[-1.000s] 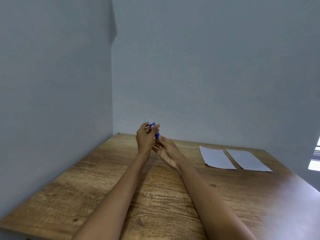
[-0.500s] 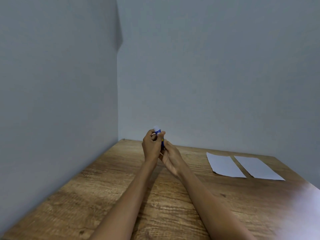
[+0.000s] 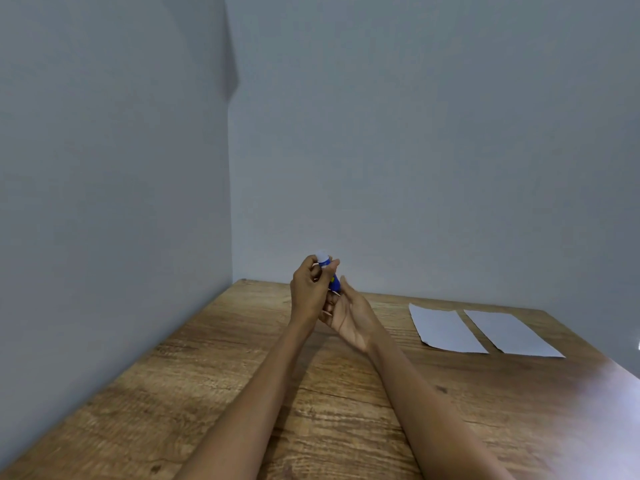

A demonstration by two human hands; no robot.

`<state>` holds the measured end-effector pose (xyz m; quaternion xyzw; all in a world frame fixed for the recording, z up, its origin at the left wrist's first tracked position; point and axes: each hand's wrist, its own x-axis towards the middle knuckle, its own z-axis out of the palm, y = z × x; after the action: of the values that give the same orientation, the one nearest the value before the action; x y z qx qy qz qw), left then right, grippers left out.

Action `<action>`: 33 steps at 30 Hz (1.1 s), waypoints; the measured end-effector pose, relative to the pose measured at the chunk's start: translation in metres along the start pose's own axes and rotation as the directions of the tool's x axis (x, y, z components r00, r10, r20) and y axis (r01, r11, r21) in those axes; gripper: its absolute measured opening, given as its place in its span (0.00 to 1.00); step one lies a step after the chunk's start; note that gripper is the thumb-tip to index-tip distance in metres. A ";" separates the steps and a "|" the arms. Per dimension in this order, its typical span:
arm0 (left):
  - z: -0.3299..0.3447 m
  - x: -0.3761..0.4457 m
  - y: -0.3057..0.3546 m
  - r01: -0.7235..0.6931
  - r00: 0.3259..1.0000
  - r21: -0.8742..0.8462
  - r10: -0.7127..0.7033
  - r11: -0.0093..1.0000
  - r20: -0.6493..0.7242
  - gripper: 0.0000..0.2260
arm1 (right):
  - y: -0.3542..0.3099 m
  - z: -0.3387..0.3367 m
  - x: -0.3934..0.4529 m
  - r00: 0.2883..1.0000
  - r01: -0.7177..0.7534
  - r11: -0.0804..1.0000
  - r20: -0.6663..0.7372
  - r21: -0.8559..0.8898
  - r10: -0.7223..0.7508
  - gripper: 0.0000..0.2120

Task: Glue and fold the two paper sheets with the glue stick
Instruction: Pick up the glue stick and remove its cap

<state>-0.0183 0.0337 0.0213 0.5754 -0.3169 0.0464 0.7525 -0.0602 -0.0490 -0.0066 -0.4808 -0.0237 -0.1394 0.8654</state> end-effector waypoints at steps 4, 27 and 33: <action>-0.002 0.002 0.002 -0.025 1.000 -0.021 0.025 0.999 0.017 0.10 | -0.002 0.000 -0.001 1.000 -0.003 0.999 -0.004 -0.050 0.003 0.19; 0.005 -0.004 -0.008 -0.131 0.984 -0.051 0.136 0.990 0.115 0.02 | -0.002 -0.010 -0.004 1.000 0.000 0.998 -0.016 -0.064 -0.001 0.22; 0.013 -0.004 -0.008 -0.144 0.980 -0.037 0.147 0.989 0.132 0.05 | -0.004 -0.008 -0.005 0.999 0.051 0.999 0.007 -0.004 -0.051 0.25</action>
<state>-0.0234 0.0201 0.0147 0.5423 -0.4087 0.0581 0.7318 -0.0669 -0.0569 -0.0081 -0.4822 -0.0386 -0.1596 0.8605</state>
